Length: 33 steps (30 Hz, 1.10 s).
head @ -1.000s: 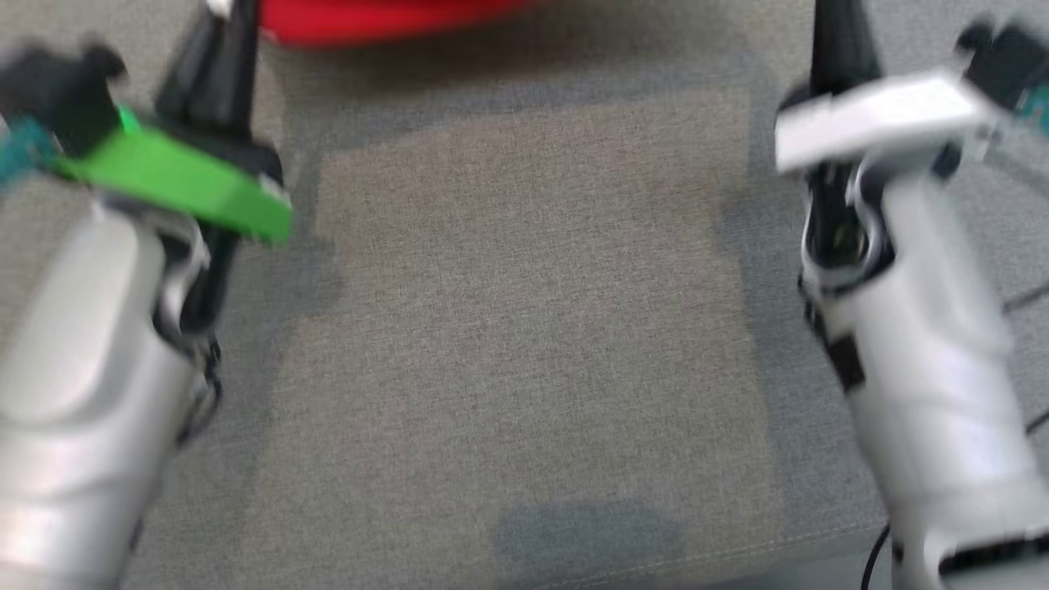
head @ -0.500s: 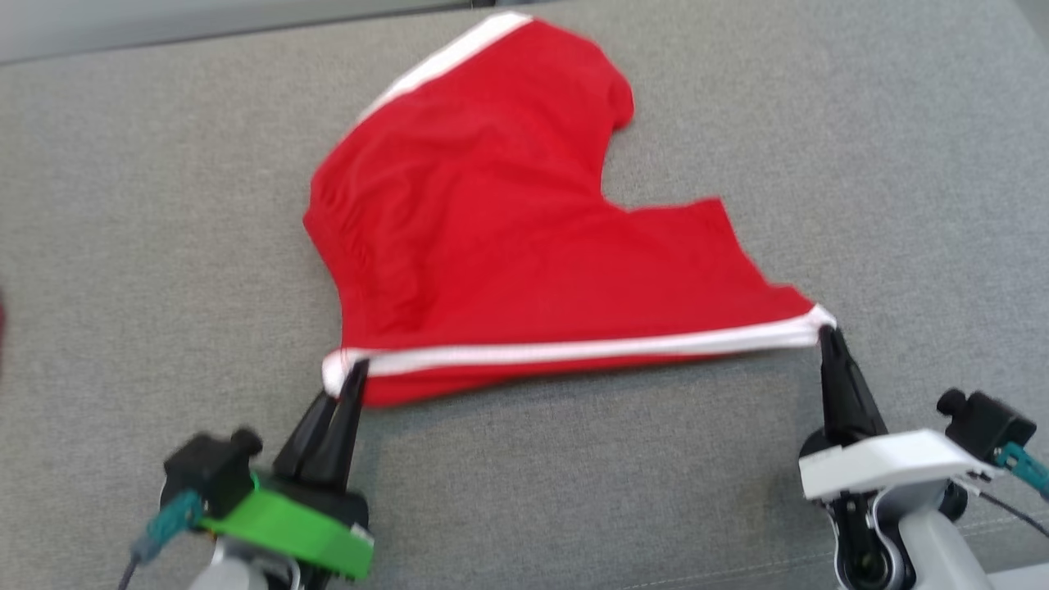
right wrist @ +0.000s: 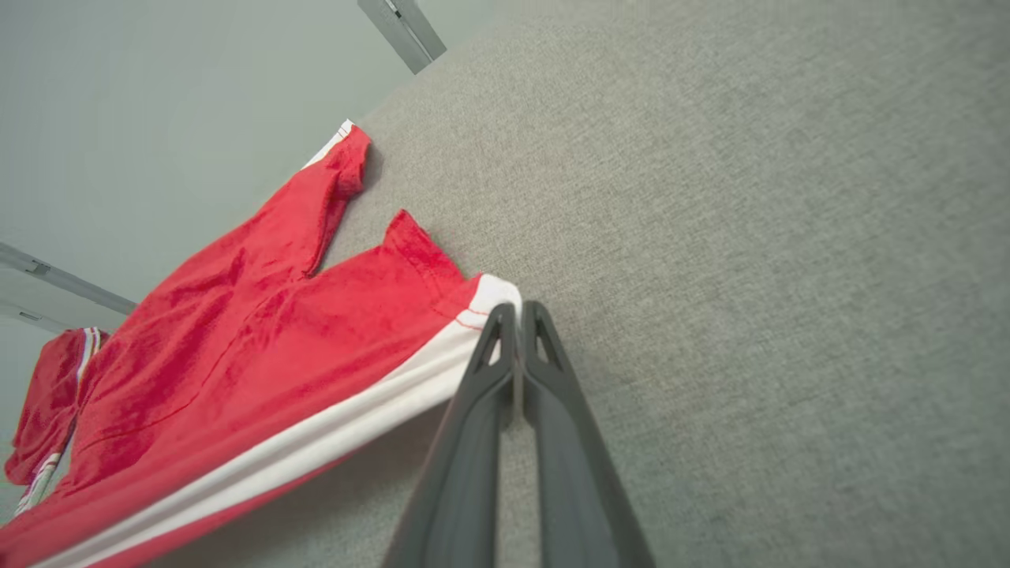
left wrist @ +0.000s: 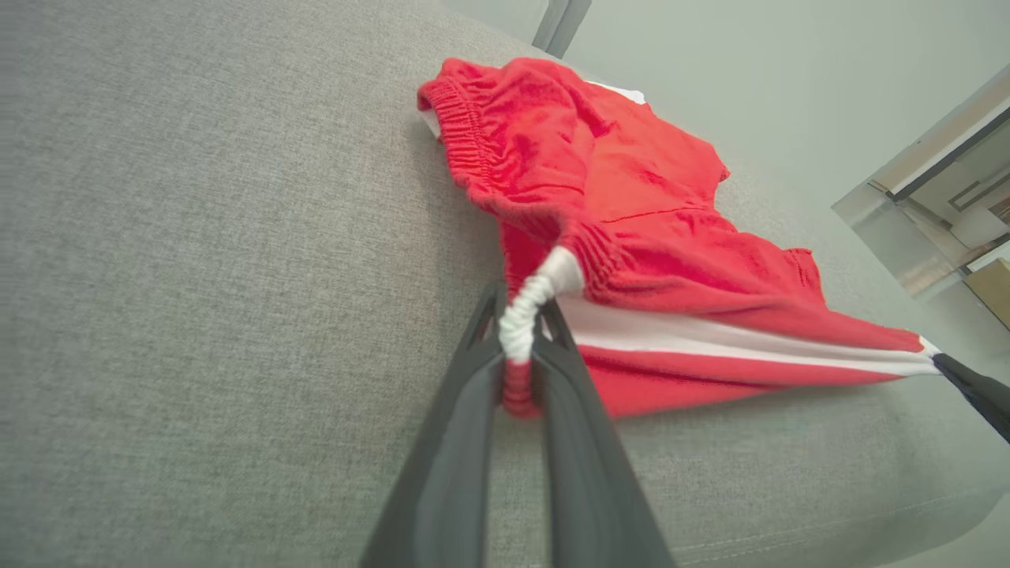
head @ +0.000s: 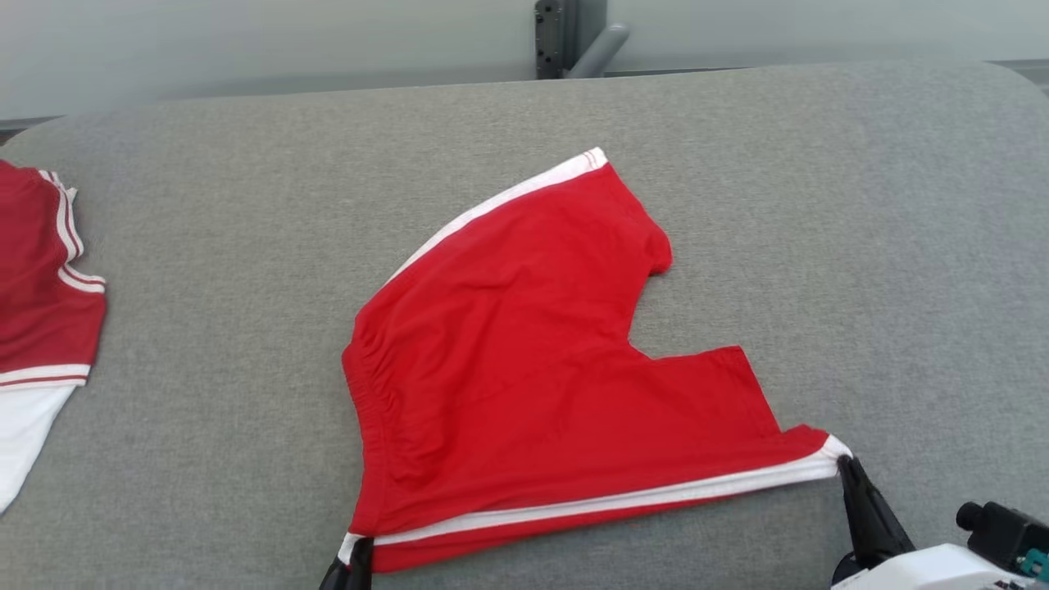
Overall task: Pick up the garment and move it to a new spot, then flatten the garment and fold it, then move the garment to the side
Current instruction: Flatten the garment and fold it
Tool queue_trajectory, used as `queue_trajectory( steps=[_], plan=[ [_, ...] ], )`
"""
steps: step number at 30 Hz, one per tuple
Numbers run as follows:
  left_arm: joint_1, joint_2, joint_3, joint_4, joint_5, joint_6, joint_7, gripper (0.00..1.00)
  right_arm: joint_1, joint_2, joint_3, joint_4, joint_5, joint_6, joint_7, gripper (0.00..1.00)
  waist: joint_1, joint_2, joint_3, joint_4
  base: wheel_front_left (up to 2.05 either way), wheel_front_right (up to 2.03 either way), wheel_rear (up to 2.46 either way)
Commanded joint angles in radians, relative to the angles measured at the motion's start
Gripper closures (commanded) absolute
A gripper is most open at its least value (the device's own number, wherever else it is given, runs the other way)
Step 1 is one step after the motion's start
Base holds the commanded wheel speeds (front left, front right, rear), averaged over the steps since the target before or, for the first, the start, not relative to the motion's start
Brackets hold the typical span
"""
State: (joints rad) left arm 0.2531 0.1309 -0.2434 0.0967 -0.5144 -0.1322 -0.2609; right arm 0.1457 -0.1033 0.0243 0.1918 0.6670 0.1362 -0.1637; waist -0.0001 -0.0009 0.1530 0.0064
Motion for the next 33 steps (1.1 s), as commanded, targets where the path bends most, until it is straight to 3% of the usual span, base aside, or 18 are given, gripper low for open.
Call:
queue_trajectory(
  steps=[1, 5, 11, 15, 20, 32, 33],
  plan=[
    [0.015, -0.001, 0.017, -0.008, -0.030, 0.005, -0.006, 1.00, -0.009, -0.020, -0.023, -0.032, 0.001, -0.010, -0.001, 1.00, 0.0001, 0.0009, 0.011, 0.028, 0.00, 0.00, 0.00],
    [-0.037, -0.015, 0.003, -0.057, -0.105, 0.004, -0.006, 1.00, -0.105, -0.017, 0.003, -0.141, 0.002, -0.007, 0.041, 1.00, 0.0001, 0.0009, 0.043, 0.039, 0.00, 0.00, 0.00],
    [-0.192, 0.054, -0.037, -0.179, -0.182, 0.003, 0.081, 1.00, -0.391, -0.018, 0.021, -0.185, -0.056, -0.007, 0.139, 1.00, 0.0001, 0.0009, 0.162, 0.074, 0.00, 0.00, 0.00],
    [-0.344, 0.068, -0.029, -0.191, -0.210, 0.009, 0.150, 1.00, -0.600, -0.019, 0.024, -0.103, -0.114, -0.006, 0.197, 1.00, 0.0001, 0.0009, 0.232, 0.112, 0.00, 0.00, 0.00],
    [-0.520, 0.042, -0.017, -0.086, -0.209, 0.043, 0.192, 1.00, -0.785, -0.022, 0.025, 0.045, -0.190, -0.006, 0.235, 1.00, 0.0001, 0.0009, 0.291, 0.164, 0.00, 0.00, 0.00],
    [-0.753, 0.047, -0.078, 0.244, -0.113, 0.050, 0.209, 1.00, -1.020, 0.003, 0.035, 0.366, -0.342, -0.006, 0.263, 1.00, 0.0001, 0.0009, 0.341, 0.202, 0.00, 0.00, 0.00],
    [-0.759, 0.043, -0.081, 0.259, -0.114, 0.048, 0.203, 0.88, -1.034, 0.006, 0.036, 0.385, -0.351, -0.006, 0.252, 0.96, 0.0001, 0.0009, 0.342, 0.201, 0.00, 0.00, 0.00]
  ],
)
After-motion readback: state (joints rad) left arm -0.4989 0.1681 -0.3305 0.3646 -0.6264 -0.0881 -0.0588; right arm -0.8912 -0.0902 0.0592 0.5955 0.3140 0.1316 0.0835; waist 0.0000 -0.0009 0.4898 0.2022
